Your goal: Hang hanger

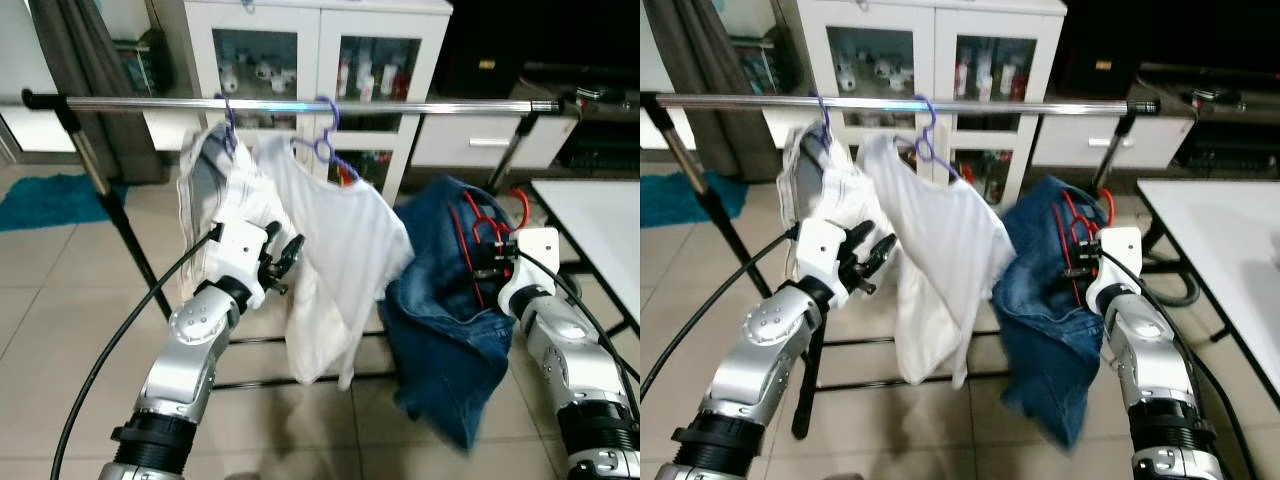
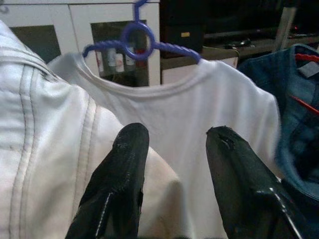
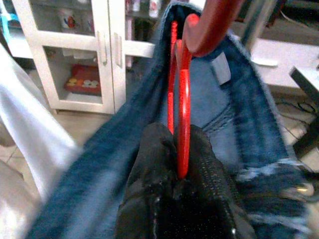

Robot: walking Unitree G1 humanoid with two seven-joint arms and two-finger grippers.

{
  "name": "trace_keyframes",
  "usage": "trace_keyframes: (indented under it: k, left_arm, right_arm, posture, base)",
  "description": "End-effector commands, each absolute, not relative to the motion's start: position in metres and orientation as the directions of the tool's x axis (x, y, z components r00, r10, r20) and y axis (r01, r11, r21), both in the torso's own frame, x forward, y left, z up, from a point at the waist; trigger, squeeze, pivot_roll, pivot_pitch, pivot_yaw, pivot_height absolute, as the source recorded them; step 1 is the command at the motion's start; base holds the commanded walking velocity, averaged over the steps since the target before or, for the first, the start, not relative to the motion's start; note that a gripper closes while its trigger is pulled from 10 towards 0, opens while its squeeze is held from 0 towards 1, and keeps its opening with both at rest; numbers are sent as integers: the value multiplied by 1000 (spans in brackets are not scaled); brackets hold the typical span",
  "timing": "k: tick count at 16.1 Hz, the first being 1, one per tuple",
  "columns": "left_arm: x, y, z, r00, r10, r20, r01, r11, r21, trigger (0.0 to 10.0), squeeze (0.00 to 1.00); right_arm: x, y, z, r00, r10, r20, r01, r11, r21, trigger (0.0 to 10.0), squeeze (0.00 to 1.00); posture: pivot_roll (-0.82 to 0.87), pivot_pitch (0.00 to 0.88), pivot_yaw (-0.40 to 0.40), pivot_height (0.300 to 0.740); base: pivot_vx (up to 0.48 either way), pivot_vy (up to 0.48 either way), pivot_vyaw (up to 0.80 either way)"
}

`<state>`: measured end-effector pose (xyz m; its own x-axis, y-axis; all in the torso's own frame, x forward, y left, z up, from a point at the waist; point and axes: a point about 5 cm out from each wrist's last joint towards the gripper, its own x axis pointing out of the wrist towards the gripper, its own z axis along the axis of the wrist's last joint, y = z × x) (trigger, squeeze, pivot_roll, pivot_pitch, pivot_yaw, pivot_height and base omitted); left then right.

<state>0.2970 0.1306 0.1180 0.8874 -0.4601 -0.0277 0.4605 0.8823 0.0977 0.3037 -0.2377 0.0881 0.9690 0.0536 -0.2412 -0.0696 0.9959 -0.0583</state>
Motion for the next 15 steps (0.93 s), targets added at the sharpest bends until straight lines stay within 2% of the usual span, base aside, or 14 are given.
trace_keyframes:
  k: [1, 3, 5, 6, 10, 13, 15]
  left_arm:
    - [298, 140, 124, 899, -437, -20, 436, 892, 116, 10000, 0]
    - [298, 140, 124, 899, -438, -17, 437, 892, 114, 10000, 0]
    - [299, 141, 124, 913, -408, -15, 407, 908, 104, 10000, 0]
    - [299, 142, 123, 923, -384, -10, 383, 919, 94, 10000, 0]
    - [298, 141, 121, 927, -374, -26, 374, 918, 133, 10000, 0]
    - [299, 139, 122, 926, -377, -21, 376, 915, 146, 10000, 0]
    - [299, 139, 123, 926, -377, -20, 375, 914, 151, 10000, 0]
  right_arm:
    - [311, -230, 103, 981, 90, -171, -103, 992, -68, 10000, 0]
    - [310, -228, 102, 979, 106, -175, -123, 988, -93, 10000, 0]
    - [309, -228, 102, 979, 109, -175, -127, 987, -97, 10000, 0]
    - [309, -228, 101, 978, 107, -177, -125, 988, -94, 10000, 0]
    - [305, -228, 97, 979, 95, -180, -108, 992, -63, 10000, 0]
    - [305, -222, 97, 976, 121, -179, -139, 986, -91, 10000, 0]
    - [306, -221, 97, 977, 120, -178, -137, 987, -86, 10000, 0]
  posture:
    - [77, 0, -58, 740]
    - [77, 0, -60, 740]
    - [76, 0, -61, 740]
    - [75, 0, -60, 740]
    - [73, 0, -57, 740]
    - [76, 0, -56, 740]
    - [79, 0, -59, 740]
  base:
    - [360, 0, 0]
    - [360, 0, 0]
    - [317, 0, 800]
    - [0, 0, 800]
    - [0, 0, 0]
    - [0, -350, 0]
    - [0, -414, 800]
